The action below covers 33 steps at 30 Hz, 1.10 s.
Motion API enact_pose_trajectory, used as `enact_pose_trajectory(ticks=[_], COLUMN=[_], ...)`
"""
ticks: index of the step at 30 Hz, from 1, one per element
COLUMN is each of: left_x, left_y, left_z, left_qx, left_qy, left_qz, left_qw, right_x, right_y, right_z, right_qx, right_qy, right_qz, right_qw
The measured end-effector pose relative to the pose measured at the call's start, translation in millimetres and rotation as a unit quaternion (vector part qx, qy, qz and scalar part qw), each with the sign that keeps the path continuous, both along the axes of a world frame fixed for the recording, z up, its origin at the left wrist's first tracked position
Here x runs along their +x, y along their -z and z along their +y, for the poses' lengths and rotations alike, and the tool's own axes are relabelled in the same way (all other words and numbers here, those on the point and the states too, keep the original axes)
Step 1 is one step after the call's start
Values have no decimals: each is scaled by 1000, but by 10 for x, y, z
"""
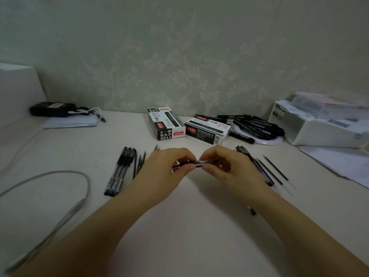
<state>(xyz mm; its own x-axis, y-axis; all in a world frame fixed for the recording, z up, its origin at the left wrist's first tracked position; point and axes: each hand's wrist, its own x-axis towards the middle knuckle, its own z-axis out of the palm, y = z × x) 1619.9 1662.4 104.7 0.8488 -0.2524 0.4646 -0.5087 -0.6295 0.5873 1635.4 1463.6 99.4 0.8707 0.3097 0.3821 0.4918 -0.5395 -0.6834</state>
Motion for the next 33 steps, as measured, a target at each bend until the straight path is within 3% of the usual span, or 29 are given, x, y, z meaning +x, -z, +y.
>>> enact_pose_trajectory(ticks=[6,15,24,33], left_x=[-1,25,-12,3], left_y=[14,12,-10,38], left_z=[-19,37,7,-27], left_qx=[-45,-17,-5,9], left_qy=[-6,-30,15,15], left_qz=[11,7,11,7], left_qw=[999,999,1000,1000], right_x=[-14,27,-21,-22], right_y=[5,-47,-35,8], right_z=[27,-95,3,-3], right_qx=[58,110,84,127], right_qy=[-19,19,-32,-46], right_qz=[47,58,57,91], right_qw=[997,992,994,987])
